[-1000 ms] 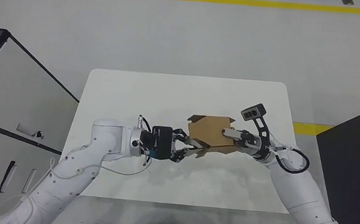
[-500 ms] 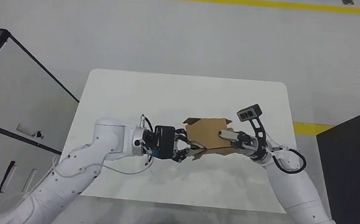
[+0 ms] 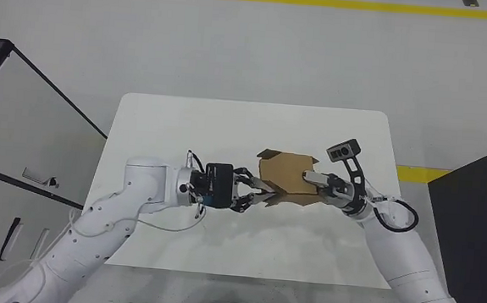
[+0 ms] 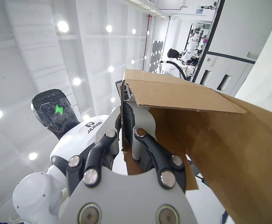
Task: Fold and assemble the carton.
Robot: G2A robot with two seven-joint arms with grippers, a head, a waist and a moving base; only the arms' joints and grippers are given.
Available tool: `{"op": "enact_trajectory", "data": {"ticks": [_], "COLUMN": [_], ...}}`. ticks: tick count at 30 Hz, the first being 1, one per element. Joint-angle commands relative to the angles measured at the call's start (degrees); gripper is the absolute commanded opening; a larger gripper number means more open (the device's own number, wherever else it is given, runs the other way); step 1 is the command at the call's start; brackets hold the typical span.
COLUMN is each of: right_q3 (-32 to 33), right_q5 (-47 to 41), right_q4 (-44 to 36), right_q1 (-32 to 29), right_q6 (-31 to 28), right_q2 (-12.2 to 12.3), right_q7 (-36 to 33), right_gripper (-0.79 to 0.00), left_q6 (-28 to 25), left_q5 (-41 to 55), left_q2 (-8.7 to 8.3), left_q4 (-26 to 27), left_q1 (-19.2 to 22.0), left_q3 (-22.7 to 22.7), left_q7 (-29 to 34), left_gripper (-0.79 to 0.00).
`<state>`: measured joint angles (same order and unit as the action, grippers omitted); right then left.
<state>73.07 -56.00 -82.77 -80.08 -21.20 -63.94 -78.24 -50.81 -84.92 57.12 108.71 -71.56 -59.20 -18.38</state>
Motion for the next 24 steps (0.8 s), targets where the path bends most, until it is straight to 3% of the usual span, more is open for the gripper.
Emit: {"op": "enact_trajectory", "data": {"ticks": [1,8,17,24], "right_q3": [0.5,2.0,2.3,1.9], "right_q5": [-0.1,-0.5,2.4,3.0], "right_q4": [0.3,0.8,0.3,-1.2], "right_q1": [0.1,-0.1,-0.8,-1.2], "right_q6": [0.0,-0.6,-1.7,-1.6], "right_q2": [0.0,0.0,-0.3,-0.4], "right_q7": [0.0,1.5,8.8,6.9], "right_gripper": [-0.785,-0.785,-0.785,-0.785], "left_q6": [0.0,0.1,-0.2,1.8], "left_q5": [0.0,0.2,0.0,-0.6], "left_q2": [-0.06,-0.23,-0.31,-0.25], "left_q4": [0.1,1.0,2.4,2.5], "left_q1": [-0.1,-0.6,-1.2,-1.3], "left_q3": [-0.3,-1.2,-1.3,-1.4], "left_q7": [0.0,0.0,0.2,1.0], "left_gripper": [-0.785,-0.785,-0.785,-0.785]}}
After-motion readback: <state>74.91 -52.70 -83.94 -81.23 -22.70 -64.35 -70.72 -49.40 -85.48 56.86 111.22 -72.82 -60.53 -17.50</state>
